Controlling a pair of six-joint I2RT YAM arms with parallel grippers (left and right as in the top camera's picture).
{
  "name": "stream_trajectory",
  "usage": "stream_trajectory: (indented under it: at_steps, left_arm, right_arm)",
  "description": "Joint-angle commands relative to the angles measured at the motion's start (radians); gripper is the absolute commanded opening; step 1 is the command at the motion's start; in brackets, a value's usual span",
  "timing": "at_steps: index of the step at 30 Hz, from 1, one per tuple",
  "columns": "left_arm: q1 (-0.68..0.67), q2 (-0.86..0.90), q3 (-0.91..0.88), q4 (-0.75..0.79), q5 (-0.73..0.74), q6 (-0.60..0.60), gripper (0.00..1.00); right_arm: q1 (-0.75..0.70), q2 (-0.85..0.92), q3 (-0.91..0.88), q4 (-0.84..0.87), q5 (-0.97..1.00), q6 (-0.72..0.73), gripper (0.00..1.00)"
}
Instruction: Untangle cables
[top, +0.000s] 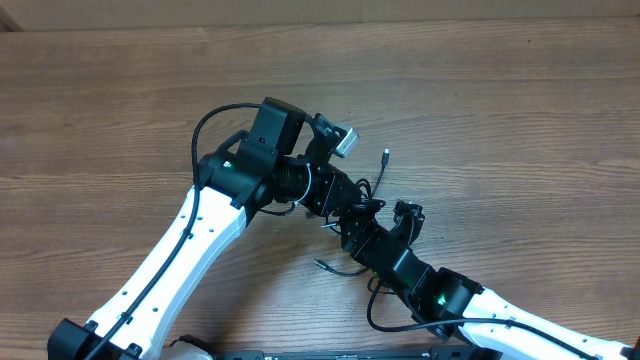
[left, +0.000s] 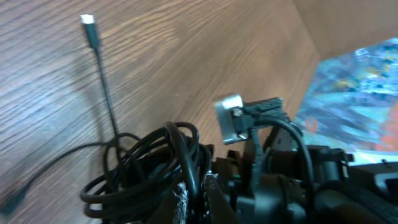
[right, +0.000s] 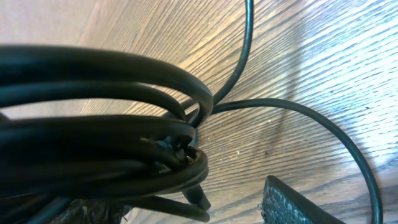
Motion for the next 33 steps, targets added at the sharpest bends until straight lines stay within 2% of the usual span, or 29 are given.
stream_trajectory:
  at_steps: [1, 4, 6, 8, 9, 12, 13, 15, 16, 18, 22, 26, 30, 33]
  left_arm:
    - [0.002, -0.007, 0.001, -0.008, -0.200, -0.112, 0.04]
    - [0.003, -0.007, 0.001, -0.040, -0.511, -0.378, 0.04]
    - [0.003, -0.007, 0.001, -0.081, -0.640, -0.587, 0.04]
    - [0.007, -0.007, 0.001, -0.121, -0.664, -0.781, 0.06]
    - [0.008, -0.007, 0.001, -0.140, -0.659, -0.874, 0.12]
    - [0.008, -0.007, 0.001, -0.165, -0.649, -1.035, 0.20]
    - [0.008, -0.007, 0.001, -0.163, -0.649, -1.055, 0.29]
    - [0.007, -0.007, 0.001, -0.162, -0.668, -1.050, 0.50]
    - [0.007, -0.007, 0.001, -0.163, -0.685, -1.024, 0.58]
    - [0.007, -0.007, 0.001, -0.163, -0.720, -0.940, 0.66]
    - [0.007, -0.007, 0.001, -0.171, -0.775, -0.686, 0.75]
    - [0.007, -0.006, -0.003, -0.209, -0.821, -0.528, 0.78]
    - [0.007, -0.006, -0.037, -0.218, -0.871, -0.476, 0.80]
    - [0.009, -0.006, -0.080, -0.216, -0.876, -0.562, 0.80]
  right_arm:
    - [-0.003, 0.005, 0.003, -0.013, 0.041, -0.001, 0.69]
    - [-0.003, 0.000, 0.003, -0.047, 0.024, -0.001, 0.71]
    - [-0.003, -0.013, 0.003, -0.079, 0.019, -0.001, 0.75]
    - [-0.003, -0.034, 0.003, -0.114, 0.019, -0.001, 0.76]
    - [-0.003, -0.050, 0.003, -0.132, 0.020, -0.001, 0.77]
    - [-0.003, -0.105, 0.003, -0.183, 0.021, -0.001, 0.82]
    - [-0.003, -0.122, 0.003, -0.198, 0.024, -0.001, 0.84]
    - [-0.003, -0.163, 0.003, -0.244, 0.039, -0.001, 0.87]
    - [-0.003, -0.178, 0.003, -0.266, 0.047, -0.001, 0.88]
    - [-0.003, -0.208, 0.003, -0.314, 0.054, -0.001, 0.91]
    - [-0.003, -0.226, 0.003, -0.374, 0.047, 0.000, 0.95]
    - [-0.003, -0.224, 0.003, -0.381, -0.008, 0.000, 1.00]
    - [-0.003, -0.224, 0.003, -0.382, -0.027, 0.000, 1.00]
    - [-0.003, -0.224, 0.003, -0.382, -0.034, 0.000, 1.00]
